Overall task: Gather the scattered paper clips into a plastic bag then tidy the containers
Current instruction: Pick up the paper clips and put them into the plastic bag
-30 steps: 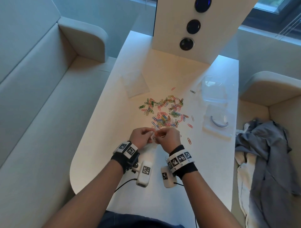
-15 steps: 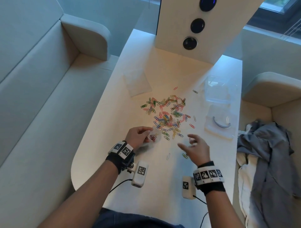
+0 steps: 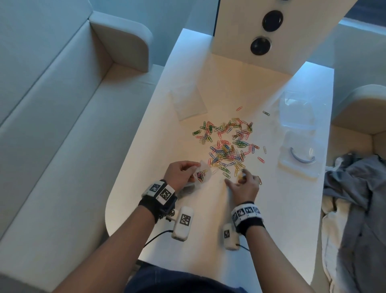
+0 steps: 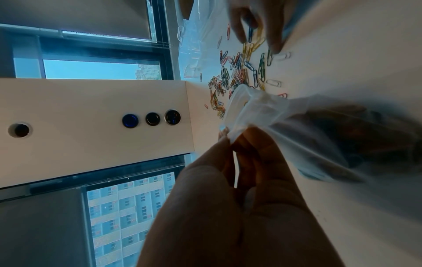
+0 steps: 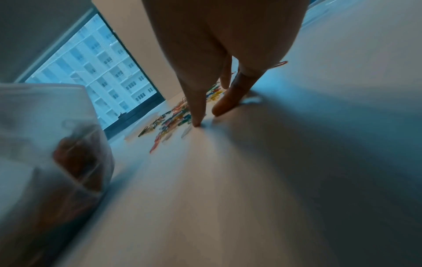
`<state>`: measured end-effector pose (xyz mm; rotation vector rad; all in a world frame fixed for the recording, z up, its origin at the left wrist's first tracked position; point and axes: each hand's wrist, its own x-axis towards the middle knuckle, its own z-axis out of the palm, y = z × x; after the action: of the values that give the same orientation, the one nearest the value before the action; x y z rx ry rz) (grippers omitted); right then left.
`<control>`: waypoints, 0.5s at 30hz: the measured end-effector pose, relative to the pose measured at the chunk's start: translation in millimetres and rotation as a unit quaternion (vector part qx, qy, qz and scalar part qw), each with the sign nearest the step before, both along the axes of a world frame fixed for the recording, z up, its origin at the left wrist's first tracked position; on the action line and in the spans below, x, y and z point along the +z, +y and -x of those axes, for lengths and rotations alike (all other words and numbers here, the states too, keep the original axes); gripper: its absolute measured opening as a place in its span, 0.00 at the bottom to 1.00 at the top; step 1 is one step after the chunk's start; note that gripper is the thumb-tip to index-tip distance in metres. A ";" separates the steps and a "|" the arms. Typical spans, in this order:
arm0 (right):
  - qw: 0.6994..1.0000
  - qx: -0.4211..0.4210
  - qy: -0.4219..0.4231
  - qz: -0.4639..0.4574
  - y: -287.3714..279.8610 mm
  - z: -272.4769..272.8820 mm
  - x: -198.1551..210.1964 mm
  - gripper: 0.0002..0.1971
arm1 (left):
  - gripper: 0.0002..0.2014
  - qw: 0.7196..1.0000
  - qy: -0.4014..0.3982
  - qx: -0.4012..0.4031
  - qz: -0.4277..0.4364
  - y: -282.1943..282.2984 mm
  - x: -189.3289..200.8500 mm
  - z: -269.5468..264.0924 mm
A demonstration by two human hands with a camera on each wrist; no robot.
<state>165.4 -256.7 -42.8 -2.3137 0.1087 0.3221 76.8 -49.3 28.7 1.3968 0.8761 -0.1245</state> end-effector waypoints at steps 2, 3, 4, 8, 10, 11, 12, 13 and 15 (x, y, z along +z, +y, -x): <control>1.000 -0.013 0.002 -0.002 16.4 -17.0 1.7 0.45 | 0.08 1.000 -0.002 -0.007 -0.003 3.5 -1.0 0.3; 1.000 -0.009 0.002 0.003 23.3 -25.7 1.8 0.47 | 0.08 1.000 -0.003 -0.011 -0.006 5.3 -0.9 0.1; 1.000 0.005 0.004 0.018 29.1 -33.9 1.9 0.48 | 0.08 1.000 -0.004 -0.013 -0.006 6.8 -1.0 -0.2; 0.992 0.097 -0.004 0.075 45.2 -58.1 -1.3 0.36 | 0.09 1.000 0.002 -0.011 0.005 11.4 -0.5 -1.8; 0.989 0.125 -0.023 0.082 49.1 -63.7 0.2 0.26 | 0.08 1.000 0.002 -0.012 0.001 13.5 -1.6 -1.9; 0.986 0.136 -0.038 0.085 49.9 -65.6 0.4 0.21 | 0.08 1.000 0.002 -0.011 0.001 14.5 -1.8 -1.9; 0.984 0.145 -0.052 0.091 50.4 -66.6 2.8 0.16 | 0.08 1.000 0.002 -0.011 0.001 15.3 -2.0 -2.1; 0.981 0.154 -0.065 0.097 49.7 -67.8 3.2 0.13 | 0.08 1.000 0.001 -0.012 0.000 15.8 -1.9 -2.5; 0.978 0.163 -0.077 0.102 46.5 -69.2 6.1 0.09 | 0.08 1.000 -0.002 -0.013 0.000 16.6 -1.4 -3.5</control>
<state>234.6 -210.2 -36.7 -2.5519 -0.3329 0.3034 80.3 -32.7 27.3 1.4084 0.8563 -0.1414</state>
